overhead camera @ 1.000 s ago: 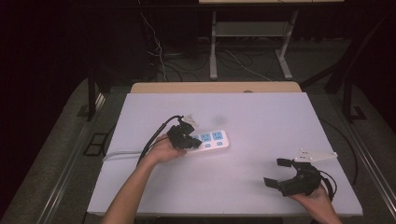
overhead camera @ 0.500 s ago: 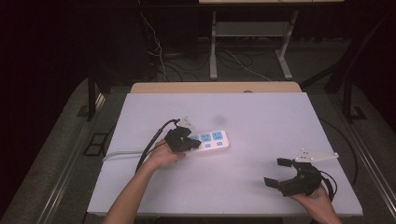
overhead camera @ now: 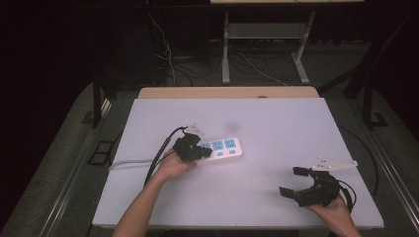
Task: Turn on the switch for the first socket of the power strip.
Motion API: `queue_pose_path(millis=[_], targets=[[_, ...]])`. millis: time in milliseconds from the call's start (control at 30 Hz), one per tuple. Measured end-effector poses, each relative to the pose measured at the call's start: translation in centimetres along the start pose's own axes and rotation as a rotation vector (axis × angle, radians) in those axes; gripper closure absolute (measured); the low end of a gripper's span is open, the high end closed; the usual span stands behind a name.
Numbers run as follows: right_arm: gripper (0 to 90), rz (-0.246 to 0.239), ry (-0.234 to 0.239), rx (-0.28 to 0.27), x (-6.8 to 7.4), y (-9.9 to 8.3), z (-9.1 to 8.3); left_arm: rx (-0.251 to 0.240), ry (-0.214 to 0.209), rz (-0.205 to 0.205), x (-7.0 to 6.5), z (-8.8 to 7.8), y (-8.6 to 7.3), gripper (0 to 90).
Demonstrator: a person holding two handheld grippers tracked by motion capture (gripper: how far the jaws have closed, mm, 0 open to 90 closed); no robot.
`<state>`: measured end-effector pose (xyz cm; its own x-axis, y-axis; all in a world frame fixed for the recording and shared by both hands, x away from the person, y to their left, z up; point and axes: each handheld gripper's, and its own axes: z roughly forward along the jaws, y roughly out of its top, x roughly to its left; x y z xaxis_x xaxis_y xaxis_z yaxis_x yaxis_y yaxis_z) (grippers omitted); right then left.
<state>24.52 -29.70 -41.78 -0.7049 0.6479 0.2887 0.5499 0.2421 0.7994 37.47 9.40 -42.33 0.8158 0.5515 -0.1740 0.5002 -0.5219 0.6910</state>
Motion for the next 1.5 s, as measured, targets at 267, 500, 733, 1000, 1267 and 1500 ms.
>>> queue_pose_path(millis=[267,500,733,1000,1267,1500], targets=[[0.0,0.006,0.002,-0.005,-0.1,0.0,-0.1,-0.037,0.037,0.054,-0.2,-0.3,0.2,89.8],[0.0,0.013,0.003,-0.012,-0.3,0.0,-0.2,-0.07,0.048,0.009,0.9,-1.4,0.9,89.7],[0.0,0.013,0.001,-0.013,-0.3,-0.1,-0.2,-0.077,0.054,-0.003,1.3,-2.4,1.2,89.7],[0.0,0.015,0.002,-0.011,-0.3,-0.1,-0.2,-0.074,0.058,-0.015,1.2,-3.9,1.2,89.5],[0.0,0.013,0.004,-0.008,-0.3,-0.1,-0.1,-0.082,0.077,-0.025,1.1,-5.8,0.9,89.2],[0.0,0.012,0.005,-0.009,-0.3,0.0,-0.1,-0.094,0.093,-0.047,1.3,-7.5,0.5,86.7]])
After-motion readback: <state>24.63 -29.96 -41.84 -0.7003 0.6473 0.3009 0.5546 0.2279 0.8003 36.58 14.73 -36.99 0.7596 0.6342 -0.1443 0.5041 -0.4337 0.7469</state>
